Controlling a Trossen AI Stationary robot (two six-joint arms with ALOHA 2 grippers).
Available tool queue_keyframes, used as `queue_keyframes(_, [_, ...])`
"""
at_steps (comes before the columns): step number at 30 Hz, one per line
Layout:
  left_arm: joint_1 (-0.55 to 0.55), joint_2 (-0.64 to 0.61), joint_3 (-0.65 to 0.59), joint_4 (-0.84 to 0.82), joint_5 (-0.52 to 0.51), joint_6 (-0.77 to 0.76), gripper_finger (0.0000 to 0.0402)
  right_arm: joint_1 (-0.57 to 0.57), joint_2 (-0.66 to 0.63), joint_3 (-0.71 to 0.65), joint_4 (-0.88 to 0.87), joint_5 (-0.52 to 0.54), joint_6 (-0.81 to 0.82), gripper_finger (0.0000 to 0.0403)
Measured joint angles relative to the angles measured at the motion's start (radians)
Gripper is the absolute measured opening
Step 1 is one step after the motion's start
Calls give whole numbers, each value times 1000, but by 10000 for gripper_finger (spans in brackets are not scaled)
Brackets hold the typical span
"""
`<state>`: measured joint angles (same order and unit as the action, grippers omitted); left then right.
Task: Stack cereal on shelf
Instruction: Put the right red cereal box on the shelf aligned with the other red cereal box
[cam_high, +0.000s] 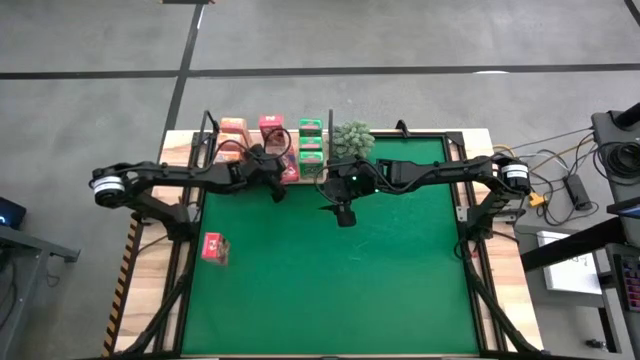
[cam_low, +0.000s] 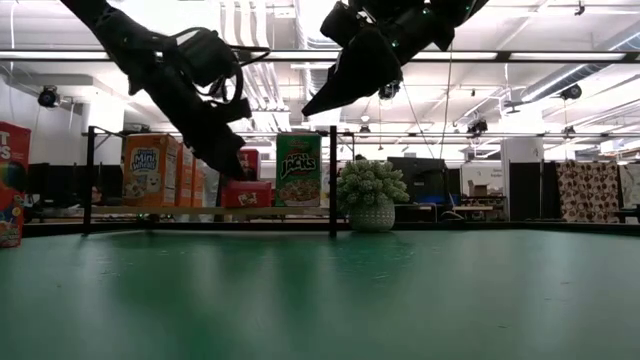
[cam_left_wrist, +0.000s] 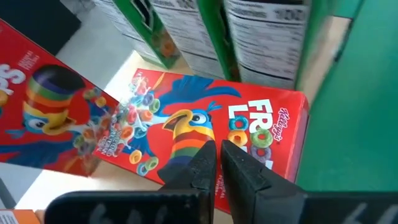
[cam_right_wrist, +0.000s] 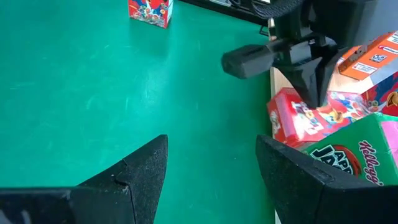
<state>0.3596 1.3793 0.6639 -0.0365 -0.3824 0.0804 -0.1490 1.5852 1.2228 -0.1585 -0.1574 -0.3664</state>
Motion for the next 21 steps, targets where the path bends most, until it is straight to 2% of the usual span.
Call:
queue_keyframes(5, [-39, -13, 63, -173, 23, -67, 10, 0, 0, 0, -9, 0, 0, 233])
queue_keyframes(10, [-131, -13, 185, -494, 204, -164, 10, 0, 0, 0, -23, 0, 8, 233])
queue_keyframes(14, [-292, -17, 297, -669, 301, -262, 10, 1, 0, 0, -73, -6, 38, 233])
queue_keyframes(16, [-408, -19, 330, -681, 285, -282, 8, 1, 0, -1, -121, -31, 72, 233])
queue_keyframes(21, [-657, -13, 313, -655, 31, -303, 3, 18, 0, -58, -178, -145, 153, 233])
